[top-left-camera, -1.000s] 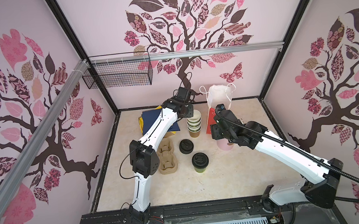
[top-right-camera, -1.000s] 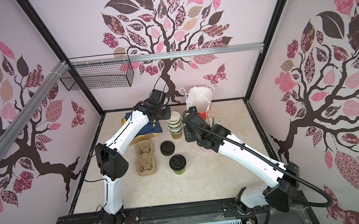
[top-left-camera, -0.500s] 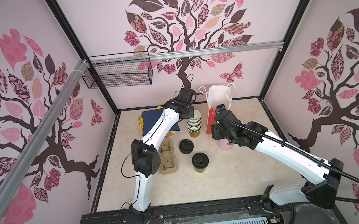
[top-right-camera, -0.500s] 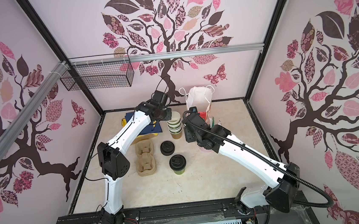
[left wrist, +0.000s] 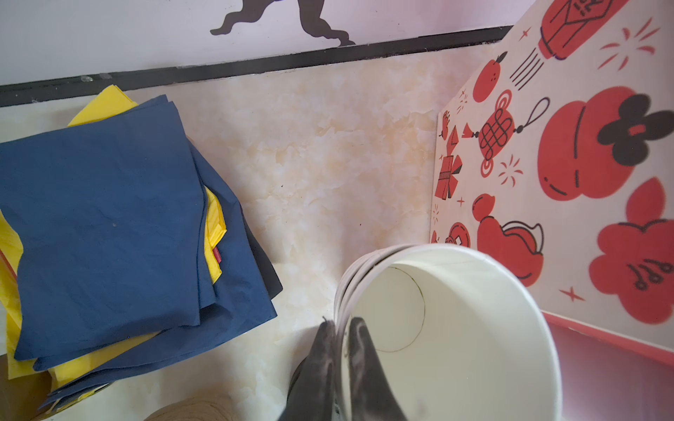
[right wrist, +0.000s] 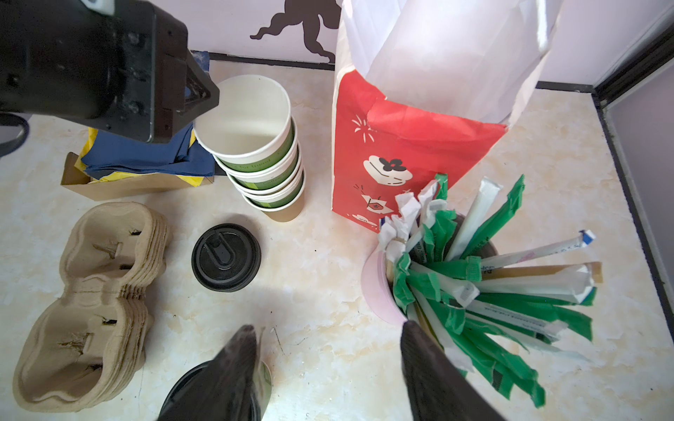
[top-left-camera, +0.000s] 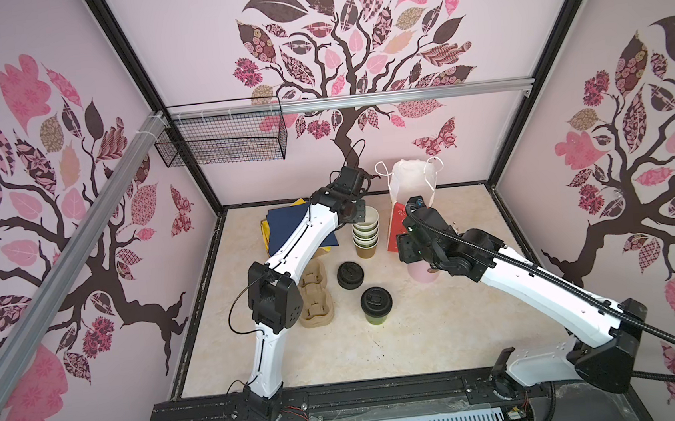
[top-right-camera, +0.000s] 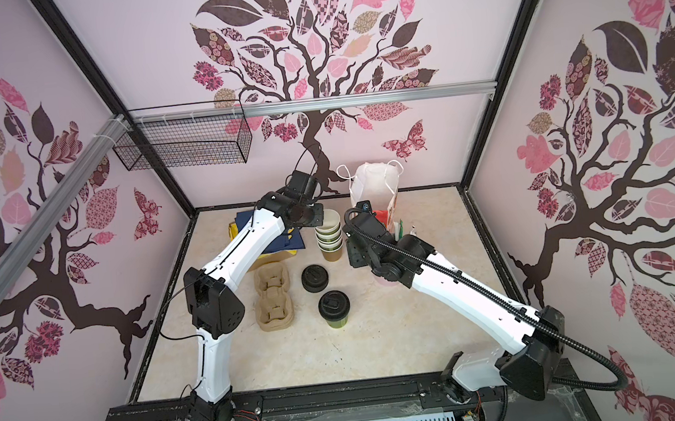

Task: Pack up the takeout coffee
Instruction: 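Lower the left gripper into the top white cup of the stack, then grip the top cup rim with the left gripper and lift it off the stack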

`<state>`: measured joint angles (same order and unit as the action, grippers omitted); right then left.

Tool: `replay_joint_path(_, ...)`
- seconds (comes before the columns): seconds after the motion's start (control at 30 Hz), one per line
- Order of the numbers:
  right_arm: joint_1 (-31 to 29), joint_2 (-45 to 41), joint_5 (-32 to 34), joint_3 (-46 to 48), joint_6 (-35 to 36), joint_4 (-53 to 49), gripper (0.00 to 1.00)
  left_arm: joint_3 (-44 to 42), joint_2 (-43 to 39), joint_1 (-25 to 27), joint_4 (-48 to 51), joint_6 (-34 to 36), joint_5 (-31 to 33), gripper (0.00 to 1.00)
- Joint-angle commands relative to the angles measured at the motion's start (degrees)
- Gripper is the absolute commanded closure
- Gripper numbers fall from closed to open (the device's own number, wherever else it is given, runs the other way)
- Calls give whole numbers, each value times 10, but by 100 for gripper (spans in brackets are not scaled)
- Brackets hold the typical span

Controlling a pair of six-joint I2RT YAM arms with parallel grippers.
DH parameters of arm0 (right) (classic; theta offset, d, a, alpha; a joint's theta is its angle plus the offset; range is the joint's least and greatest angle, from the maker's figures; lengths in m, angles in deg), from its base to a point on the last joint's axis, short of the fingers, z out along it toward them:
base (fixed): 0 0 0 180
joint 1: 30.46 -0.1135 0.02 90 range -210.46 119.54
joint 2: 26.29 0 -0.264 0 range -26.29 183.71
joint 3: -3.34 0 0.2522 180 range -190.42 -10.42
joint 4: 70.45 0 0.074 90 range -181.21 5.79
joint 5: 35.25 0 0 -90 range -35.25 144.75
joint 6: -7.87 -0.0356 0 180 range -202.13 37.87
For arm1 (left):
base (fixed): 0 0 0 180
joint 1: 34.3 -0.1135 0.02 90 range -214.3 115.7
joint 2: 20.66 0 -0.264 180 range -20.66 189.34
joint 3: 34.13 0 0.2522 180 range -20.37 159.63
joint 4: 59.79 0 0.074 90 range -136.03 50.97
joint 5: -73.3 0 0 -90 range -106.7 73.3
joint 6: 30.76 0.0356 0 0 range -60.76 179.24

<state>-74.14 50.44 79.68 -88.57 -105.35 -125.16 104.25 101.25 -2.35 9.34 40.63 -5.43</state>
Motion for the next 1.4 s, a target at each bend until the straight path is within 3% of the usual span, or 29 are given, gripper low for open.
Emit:
replay_joint_path(0.0, 2, -26, 12, 5, -11, -3, 34, 30, 7, 3, -5, -1, 4, 90)
replay_joint_path(0.37, 2, -27, 13, 6, -21, -9, 34, 17, -34, 3, -30, -19, -2, 100)
replay_joint_path(0.93, 2, -24, 12, -1, -30, -13, 34, -49, -78, -13, -73, -66, -36, 100)
replay_joint_path(1.37, 2, -18, 10, -6, -37, -18, 34, -68, -87, -21, -74, -53, 8, 100)
